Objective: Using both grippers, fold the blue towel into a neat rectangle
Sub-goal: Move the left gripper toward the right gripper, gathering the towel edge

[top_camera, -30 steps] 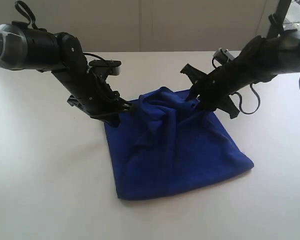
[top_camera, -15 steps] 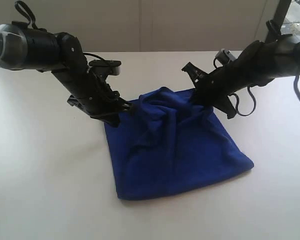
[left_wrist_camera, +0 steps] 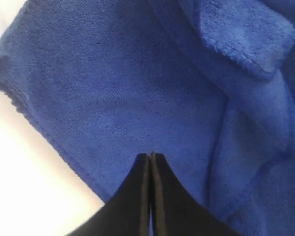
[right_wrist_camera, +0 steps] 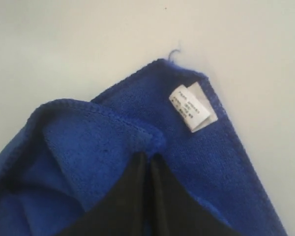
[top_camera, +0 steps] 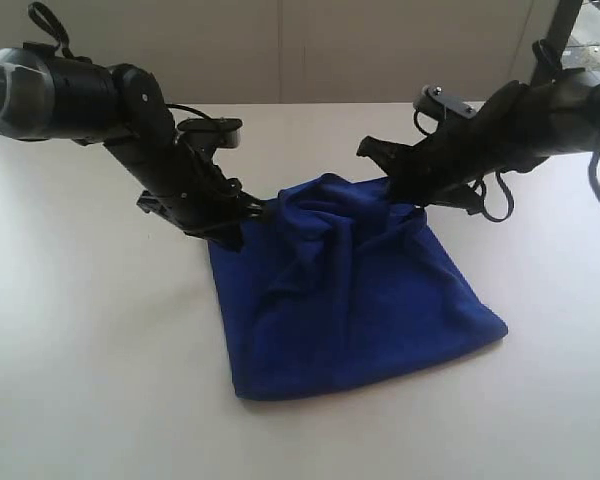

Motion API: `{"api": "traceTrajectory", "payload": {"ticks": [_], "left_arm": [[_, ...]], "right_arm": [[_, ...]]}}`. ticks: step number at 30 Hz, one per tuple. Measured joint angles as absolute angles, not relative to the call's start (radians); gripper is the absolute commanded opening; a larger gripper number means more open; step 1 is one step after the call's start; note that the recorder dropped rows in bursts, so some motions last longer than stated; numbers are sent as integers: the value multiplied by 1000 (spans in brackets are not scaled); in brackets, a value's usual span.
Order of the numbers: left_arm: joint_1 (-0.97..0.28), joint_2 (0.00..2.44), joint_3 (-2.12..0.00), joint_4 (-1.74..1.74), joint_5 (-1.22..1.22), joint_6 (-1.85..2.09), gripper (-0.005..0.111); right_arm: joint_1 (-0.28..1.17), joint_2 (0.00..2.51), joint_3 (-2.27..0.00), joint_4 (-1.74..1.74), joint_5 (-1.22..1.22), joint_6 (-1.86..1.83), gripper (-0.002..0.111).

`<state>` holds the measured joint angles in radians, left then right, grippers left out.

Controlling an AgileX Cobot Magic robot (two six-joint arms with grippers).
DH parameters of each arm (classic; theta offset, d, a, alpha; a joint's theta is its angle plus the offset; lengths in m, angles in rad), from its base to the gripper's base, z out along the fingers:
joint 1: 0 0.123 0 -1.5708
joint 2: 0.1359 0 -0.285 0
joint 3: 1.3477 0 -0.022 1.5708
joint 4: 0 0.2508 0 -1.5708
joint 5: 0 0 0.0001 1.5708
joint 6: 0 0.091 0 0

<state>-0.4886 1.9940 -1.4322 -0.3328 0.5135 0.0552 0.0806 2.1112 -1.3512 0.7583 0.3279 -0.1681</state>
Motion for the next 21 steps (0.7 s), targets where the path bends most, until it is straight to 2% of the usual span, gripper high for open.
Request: {"api": "traceTrajectory", "payload": {"ticks": [5,10,12,15,17,21], "left_arm": [[-520,2027,-1432,-598,500,130,0],[-545,2029,-1432,-700,383,148,0],[-545,2029,-1432,-748,327,148,10],[-545,2038,-1432,-798,291,144,35],[-545,2055,-1432,-808,285,142,42],[-545,2068,-1432,-814,285,140,47]], "right_arm": [[81,2061,-1351,745,320,-272,0],[81,2061,-1351,731,329,-276,0],[81,2061,-1351,728,331,-280,0],[81,2061,-1351,728,334,-281,0],[81,2061,-1351,728,334,-282,0],[81,2061,-1351,728,334,-282,0]]}}
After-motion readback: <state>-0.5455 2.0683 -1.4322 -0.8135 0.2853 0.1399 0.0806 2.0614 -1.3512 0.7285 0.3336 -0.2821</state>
